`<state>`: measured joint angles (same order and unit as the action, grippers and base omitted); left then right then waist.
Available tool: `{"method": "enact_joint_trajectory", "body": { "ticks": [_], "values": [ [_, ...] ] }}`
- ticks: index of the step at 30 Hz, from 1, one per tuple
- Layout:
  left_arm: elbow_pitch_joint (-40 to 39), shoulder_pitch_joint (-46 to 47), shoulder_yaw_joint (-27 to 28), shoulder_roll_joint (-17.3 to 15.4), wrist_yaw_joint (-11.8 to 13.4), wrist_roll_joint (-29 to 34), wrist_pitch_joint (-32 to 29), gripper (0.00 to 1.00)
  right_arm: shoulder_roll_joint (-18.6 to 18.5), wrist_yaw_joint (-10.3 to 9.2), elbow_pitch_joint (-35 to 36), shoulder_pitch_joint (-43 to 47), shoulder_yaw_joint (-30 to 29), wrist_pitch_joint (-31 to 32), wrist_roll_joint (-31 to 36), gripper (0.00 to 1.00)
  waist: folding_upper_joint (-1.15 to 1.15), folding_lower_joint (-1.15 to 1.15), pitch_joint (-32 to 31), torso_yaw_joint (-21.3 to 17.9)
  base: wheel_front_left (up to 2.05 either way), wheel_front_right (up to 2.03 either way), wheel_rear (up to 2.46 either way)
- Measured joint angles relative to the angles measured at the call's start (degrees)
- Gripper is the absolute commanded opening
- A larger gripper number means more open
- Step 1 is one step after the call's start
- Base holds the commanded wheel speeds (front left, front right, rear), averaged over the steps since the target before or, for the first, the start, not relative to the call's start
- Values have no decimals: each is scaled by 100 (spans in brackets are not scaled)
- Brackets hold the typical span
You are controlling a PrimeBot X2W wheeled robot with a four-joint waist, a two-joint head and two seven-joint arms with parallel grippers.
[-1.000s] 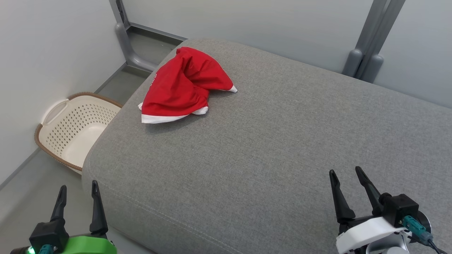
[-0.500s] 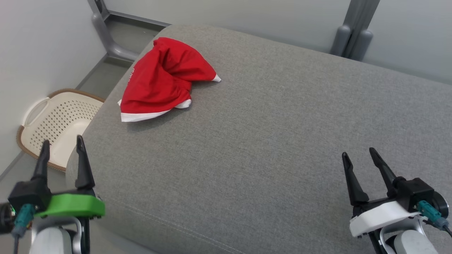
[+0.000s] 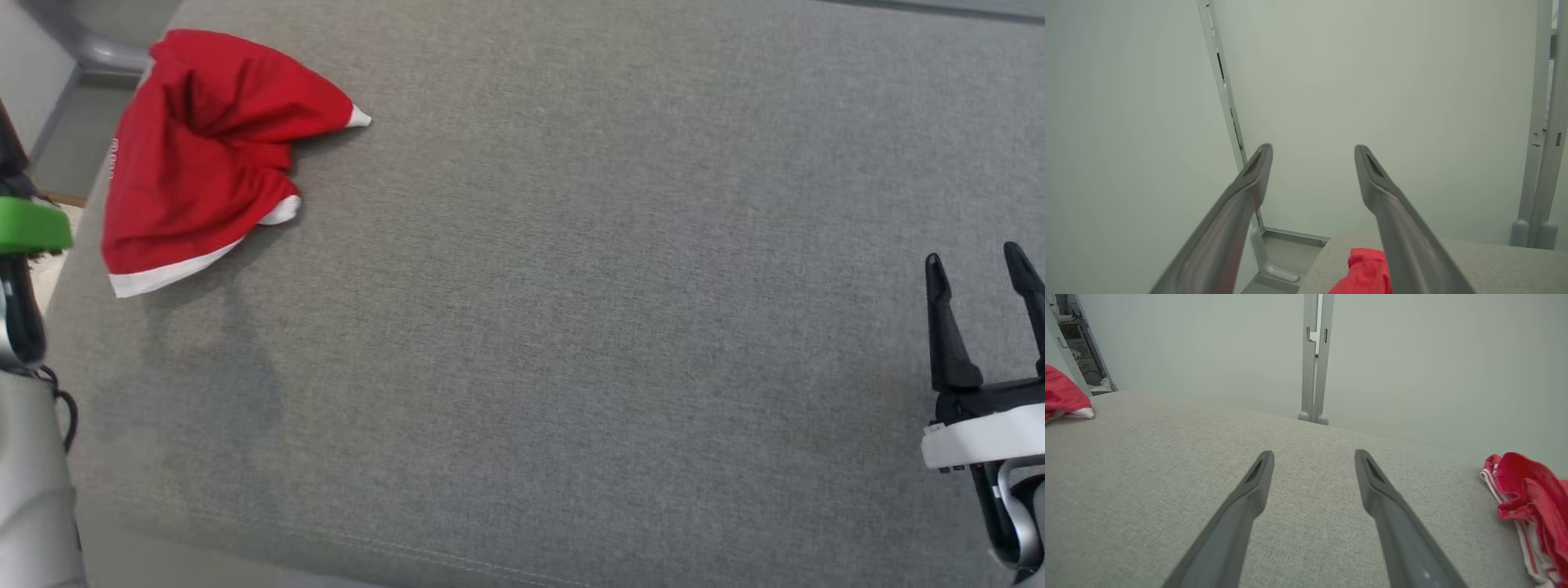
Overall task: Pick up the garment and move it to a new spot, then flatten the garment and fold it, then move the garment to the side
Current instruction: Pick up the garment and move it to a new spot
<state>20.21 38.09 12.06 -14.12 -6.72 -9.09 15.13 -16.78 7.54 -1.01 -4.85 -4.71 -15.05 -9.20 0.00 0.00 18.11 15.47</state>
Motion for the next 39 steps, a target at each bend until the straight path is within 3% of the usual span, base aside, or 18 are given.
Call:
{"method": "enact_joint_trajectory", "body": {
  "ticks": [9,23,25,26,39],
  "values": [
    [1440,1149,-156,-492,-40,-309,-291,100,44,0,514,71,-327,2,79,100,0,0,774,-655,0,0,0],
    [3842,1394,-302,-816,-63,-614,-1182,100,129,0,563,65,-356,7,127,100,0,0,1340,-1319,0,0,0],
    [4014,1405,-331,-816,-63,-653,-1238,14,144,0,545,65,-332,7,129,100,0,0,1308,-1328,0,0,0],
    [4077,1406,-354,-814,-65,-676,-1218,0,149,0,538,65,-319,7,132,100,0,0,1281,-1327,0,0,0],
    [3931,1495,-873,-829,-67,-734,-333,0,331,0,141,49,-20,8,96,100,0,0,612,-1335,0,0,0]
  ]
}}
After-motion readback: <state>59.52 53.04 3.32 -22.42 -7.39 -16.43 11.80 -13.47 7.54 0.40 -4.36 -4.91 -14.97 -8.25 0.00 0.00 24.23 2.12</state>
